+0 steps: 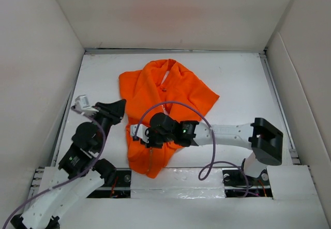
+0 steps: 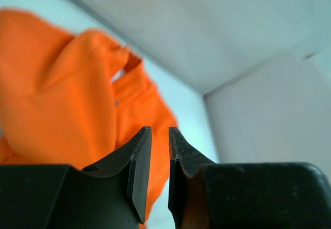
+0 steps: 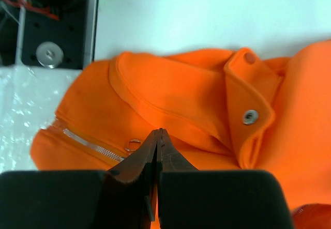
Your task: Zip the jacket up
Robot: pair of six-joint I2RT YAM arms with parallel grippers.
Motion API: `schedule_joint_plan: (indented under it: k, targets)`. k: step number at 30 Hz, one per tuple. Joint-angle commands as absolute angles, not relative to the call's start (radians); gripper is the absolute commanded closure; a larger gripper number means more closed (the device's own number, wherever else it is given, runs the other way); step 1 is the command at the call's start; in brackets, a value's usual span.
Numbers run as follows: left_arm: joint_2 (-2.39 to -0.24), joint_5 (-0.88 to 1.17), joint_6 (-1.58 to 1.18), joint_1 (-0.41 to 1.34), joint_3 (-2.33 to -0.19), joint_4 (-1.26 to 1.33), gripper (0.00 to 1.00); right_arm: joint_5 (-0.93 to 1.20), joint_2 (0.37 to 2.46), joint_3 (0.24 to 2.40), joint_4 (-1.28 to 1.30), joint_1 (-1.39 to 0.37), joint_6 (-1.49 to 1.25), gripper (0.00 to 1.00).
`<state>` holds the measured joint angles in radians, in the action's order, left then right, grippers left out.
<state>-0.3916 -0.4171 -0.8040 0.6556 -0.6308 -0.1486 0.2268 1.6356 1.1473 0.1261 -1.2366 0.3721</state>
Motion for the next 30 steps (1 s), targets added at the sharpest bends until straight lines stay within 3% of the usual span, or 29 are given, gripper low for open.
schedule_joint_plan:
  k: [1,3,8,14,21,30]
  targets:
    - [-0.296,-0.499,-0.753,0.66,-0.702,-0.126,0.83,0.224,1.678,1.219,0.216,-1.239,0.445,0.95]
    - [-0.244,-0.502,-0.75,0.66,-0.718,-0.162,0.83,0.212,1.716,1.233,0.224,-1.239,0.442,0.87]
    - [-0.155,-0.505,-0.718,0.66,-0.744,-0.198,0.81,0.183,1.767,1.223,0.247,-1.239,0.42,0.85]
    - [-0.152,-0.479,-0.719,0.66,-0.742,-0.232,0.81,0.167,1.733,1.167,0.253,-1.259,0.393,0.68]
    - [-0.14,-0.469,-0.716,0.66,-0.735,-0.227,0.8,0.167,1.741,1.189,0.337,-1.288,0.416,0.54]
    - [-0.161,-0.457,-0.726,0.66,-0.715,-0.206,0.81,0.166,1.772,1.172,0.361,-1.289,0.442,0.45]
